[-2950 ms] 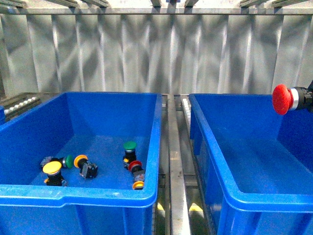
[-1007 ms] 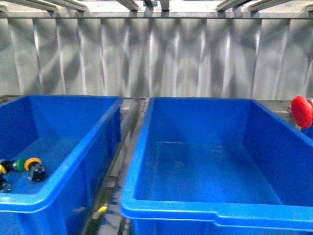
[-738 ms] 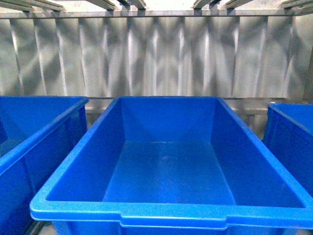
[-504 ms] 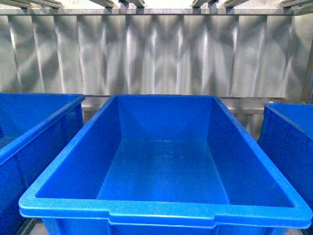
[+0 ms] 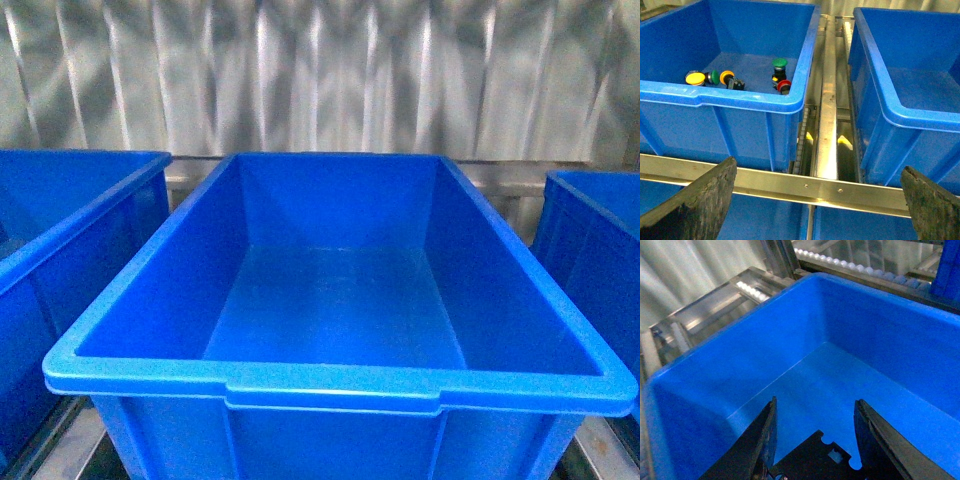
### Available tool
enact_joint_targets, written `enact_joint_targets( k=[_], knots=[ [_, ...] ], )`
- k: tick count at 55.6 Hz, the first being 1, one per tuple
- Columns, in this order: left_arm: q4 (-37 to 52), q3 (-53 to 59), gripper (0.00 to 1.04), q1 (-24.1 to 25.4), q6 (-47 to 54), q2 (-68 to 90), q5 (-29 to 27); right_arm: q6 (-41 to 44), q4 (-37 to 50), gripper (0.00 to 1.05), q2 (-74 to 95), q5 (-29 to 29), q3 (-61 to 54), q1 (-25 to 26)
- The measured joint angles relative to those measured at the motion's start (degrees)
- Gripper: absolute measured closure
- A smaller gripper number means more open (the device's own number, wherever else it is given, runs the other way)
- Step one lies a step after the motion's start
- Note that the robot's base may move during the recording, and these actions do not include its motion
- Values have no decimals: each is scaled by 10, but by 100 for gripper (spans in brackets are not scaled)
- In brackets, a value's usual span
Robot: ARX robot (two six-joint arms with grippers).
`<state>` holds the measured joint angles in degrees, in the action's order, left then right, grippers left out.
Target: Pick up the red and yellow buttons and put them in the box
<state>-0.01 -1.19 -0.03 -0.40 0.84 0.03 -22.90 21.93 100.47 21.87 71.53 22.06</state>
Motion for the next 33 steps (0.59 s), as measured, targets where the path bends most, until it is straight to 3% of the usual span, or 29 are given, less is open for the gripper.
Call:
enact_joint_targets(
  k=[8, 33],
  knots=[
    [0, 0, 8, 0, 0, 0, 0, 39, -71, 66, 93, -7, 119, 30],
    [0, 0, 8, 0, 0, 0, 0, 101, -215, 66, 254, -8, 313, 68]
  ],
)
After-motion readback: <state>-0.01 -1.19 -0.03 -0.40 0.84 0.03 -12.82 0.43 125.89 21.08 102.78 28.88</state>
